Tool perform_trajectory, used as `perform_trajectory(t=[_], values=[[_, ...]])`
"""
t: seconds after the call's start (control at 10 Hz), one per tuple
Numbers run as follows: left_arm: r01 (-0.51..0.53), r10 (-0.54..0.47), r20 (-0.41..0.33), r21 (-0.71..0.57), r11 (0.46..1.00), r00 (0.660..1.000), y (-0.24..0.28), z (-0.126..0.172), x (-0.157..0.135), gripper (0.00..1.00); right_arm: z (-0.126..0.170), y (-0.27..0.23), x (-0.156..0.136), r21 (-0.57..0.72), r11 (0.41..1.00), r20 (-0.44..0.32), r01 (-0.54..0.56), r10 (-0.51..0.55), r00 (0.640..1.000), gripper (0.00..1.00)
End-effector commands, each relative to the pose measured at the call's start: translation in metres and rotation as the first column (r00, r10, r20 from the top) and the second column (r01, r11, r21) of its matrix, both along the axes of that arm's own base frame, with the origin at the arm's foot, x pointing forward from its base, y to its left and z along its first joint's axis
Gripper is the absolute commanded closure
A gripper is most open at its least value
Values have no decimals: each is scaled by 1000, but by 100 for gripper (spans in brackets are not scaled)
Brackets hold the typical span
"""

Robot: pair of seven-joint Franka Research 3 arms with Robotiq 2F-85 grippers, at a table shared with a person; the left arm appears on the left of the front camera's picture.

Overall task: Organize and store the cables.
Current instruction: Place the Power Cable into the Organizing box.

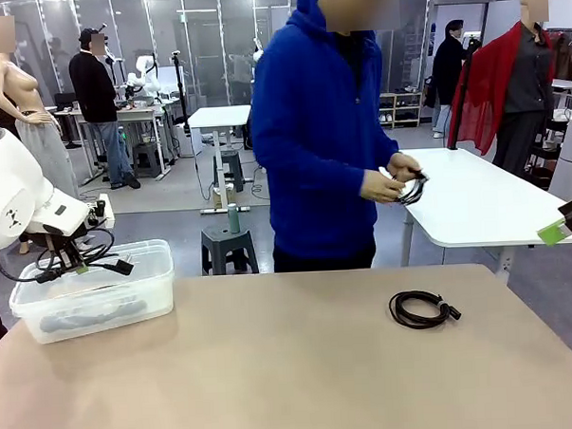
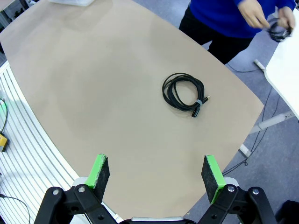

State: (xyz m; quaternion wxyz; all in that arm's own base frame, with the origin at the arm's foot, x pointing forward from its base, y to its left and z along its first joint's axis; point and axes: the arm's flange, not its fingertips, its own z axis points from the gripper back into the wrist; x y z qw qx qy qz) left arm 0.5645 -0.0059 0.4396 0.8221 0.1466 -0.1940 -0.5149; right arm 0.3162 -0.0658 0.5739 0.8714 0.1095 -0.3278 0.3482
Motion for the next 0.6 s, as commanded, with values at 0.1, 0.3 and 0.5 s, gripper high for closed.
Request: perform_trajectory(t=[0.1,0.3,0.5], values=[[48,-49,-24,-52,997,999,11,-2,16,83,-1,-2,0,3,1000,2,-6,6,1000,0],[81,-85,-47,-69,994,995,14,-3,22,83,-1,-2,0,3,1000,2,-6,6,1000,0],[80,-83,-85,-40,996,993,16,-9,26,83,-1,-2,0,3,1000,2,-6,6,1000,0]])
